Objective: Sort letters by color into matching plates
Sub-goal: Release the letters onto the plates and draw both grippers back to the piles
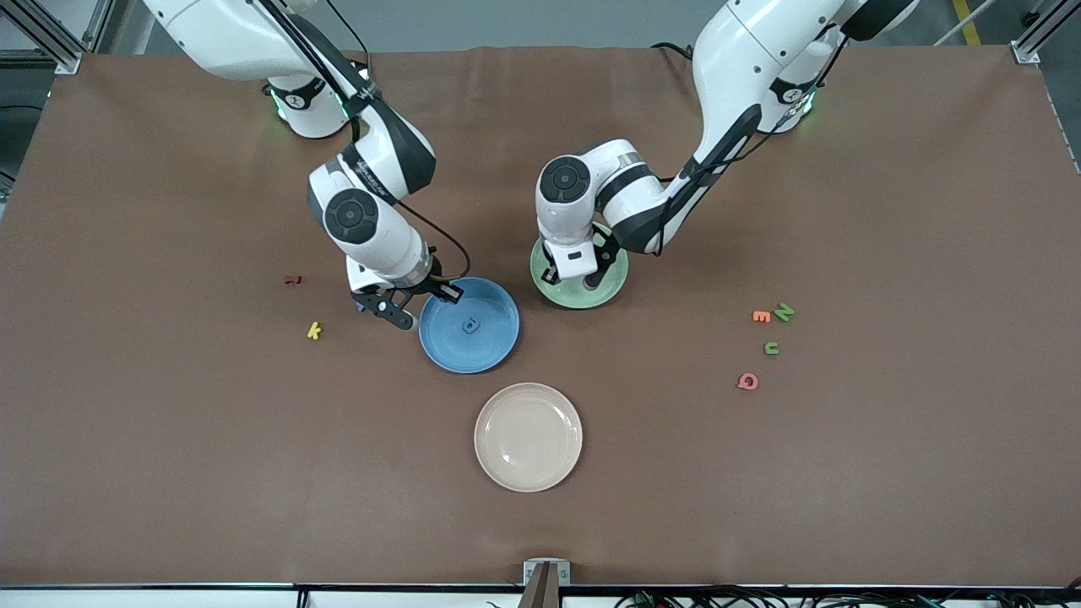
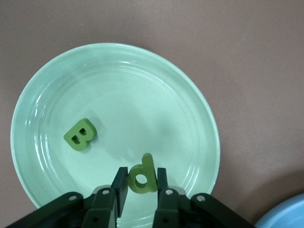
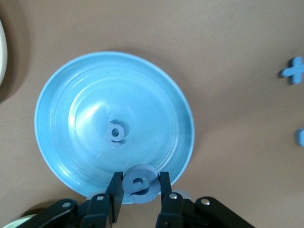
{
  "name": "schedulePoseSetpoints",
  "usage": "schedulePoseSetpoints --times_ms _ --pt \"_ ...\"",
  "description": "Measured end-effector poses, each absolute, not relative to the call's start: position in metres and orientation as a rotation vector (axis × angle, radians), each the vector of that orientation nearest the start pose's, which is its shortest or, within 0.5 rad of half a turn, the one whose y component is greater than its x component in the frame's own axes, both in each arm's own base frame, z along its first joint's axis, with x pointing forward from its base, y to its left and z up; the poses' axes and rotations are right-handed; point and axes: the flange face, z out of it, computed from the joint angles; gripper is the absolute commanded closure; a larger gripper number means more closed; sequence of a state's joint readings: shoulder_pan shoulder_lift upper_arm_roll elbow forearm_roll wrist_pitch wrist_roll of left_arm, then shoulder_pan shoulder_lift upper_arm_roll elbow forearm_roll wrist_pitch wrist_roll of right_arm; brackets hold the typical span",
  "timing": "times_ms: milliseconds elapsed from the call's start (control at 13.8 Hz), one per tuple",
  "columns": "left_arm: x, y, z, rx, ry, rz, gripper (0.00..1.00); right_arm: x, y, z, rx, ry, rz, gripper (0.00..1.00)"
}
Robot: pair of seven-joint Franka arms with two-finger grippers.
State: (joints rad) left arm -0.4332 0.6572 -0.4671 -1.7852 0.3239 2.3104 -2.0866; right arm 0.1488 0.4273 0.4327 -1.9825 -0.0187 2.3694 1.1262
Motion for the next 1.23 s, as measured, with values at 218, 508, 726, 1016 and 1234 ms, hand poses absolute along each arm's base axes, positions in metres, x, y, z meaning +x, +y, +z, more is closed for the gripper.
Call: schedulePoseSetpoints --times_ms 218,508,726,1016,1234 --pt "0.436 -0.485 0.214 -2.674 -1.577 0.074 0.0 0.515 0.338 0.254 -2.924 0.861 0.195 0.98" --pt "0.478 -0.45 0.231 -2.692 -1.563 -0.008 0.0 0.513 0.34 0.24 -2.953 0.875 0.19 0.9" --pt "0.516 -0.41 0.246 -2.758 -1.412 -0.035 0.0 0.513 0.339 0.234 -2.955 0.879 0.201 0.0" --pt "0.555 -0.365 0.255 -2.863 -1.194 -0.043 0.01 0.517 0.34 0.238 -2.948 0.883 0.191 0.0" --pt "0.585 -0.313 0.254 -2.927 -0.992 -0.029 0.01 0.522 0.336 0.24 -2.943 0.897 0.182 0.0"
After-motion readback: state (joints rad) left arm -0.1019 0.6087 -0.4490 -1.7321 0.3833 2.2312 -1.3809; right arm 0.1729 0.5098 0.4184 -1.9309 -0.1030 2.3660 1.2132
